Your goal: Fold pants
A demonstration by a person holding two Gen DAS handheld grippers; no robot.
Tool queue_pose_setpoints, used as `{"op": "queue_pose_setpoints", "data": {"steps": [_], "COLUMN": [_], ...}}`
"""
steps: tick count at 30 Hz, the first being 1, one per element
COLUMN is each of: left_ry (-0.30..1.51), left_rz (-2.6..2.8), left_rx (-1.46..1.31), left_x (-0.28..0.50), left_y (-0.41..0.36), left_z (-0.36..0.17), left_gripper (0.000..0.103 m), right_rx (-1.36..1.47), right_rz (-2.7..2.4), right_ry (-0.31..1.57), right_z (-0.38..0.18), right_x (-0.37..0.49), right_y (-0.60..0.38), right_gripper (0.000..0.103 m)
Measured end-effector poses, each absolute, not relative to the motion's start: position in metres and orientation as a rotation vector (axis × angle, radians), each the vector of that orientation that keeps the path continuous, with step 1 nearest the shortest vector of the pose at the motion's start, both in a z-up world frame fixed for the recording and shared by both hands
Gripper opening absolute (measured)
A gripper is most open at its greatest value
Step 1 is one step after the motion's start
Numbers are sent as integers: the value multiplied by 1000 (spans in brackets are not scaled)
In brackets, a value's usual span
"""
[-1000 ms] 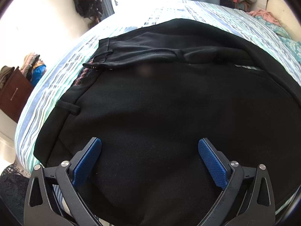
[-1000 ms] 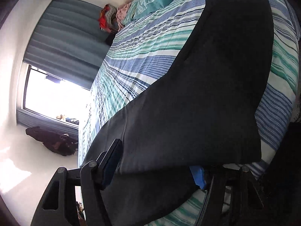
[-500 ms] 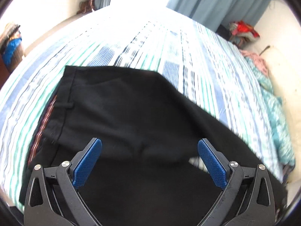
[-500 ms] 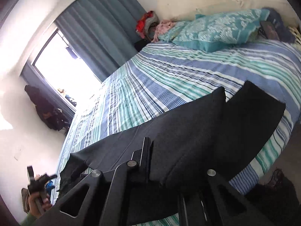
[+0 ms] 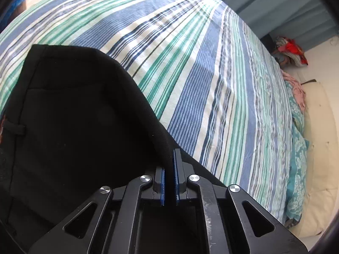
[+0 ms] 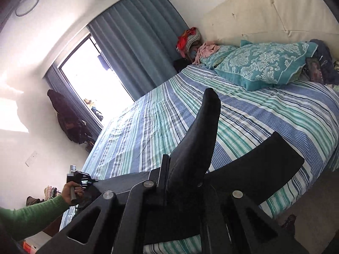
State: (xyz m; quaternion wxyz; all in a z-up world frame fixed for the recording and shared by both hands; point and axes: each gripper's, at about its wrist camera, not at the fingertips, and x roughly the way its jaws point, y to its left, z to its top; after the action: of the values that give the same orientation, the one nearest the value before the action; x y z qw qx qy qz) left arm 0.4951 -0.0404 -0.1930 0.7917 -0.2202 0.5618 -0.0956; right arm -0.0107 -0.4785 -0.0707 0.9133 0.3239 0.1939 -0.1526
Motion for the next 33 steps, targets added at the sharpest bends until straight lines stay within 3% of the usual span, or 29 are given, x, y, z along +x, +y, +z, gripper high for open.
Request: {"op": "queue_pose_setpoints", "data": {"steps": [3, 7, 10, 15, 18, 24, 28, 29, 31, 33], "left_ry": [1094, 908, 971, 1234, 1221, 1212, 1199, 1197, 1174, 1126], "left_rz": [-289, -327, -275, -223, -230, -234, -240, -240, -253, -276], "left_rx": [-459, -385, -323, -329, -312, -292, -277, -278, -303, -289], "left_x": [453, 358, 286, 223, 220, 230, 228, 224, 219, 210], "left_y": [-32, -11, -1, 6, 1, -5, -5, -3, -4, -7], "left_z": [-143, -84, -116, -212, -209, -206, -205, -204, -202, -195], "left_gripper": [5, 6, 7, 6, 6, 6, 6, 6, 6, 6], "right_rx": [693, 630, 600, 747, 786, 816, 905, 922, 867, 695], "right_rz": [-363, -356, -399, -570, -596, -549, -519, -518, -557, -567], "right_ry": [502, 410, 436, 825, 984, 953, 880, 864, 859, 813], "right_z": [-97, -68, -66, -177, -218, -216, -213, -214, -205, -177], "right_x": [4, 9, 11, 7, 1, -10, -17, -18, -17, -8], "right_y": [-510, -533, -553, -608, -619, -623, -626, -628, -628, -618], "right_gripper": [6, 6, 6, 6, 6, 15, 16, 16, 6, 5]}}
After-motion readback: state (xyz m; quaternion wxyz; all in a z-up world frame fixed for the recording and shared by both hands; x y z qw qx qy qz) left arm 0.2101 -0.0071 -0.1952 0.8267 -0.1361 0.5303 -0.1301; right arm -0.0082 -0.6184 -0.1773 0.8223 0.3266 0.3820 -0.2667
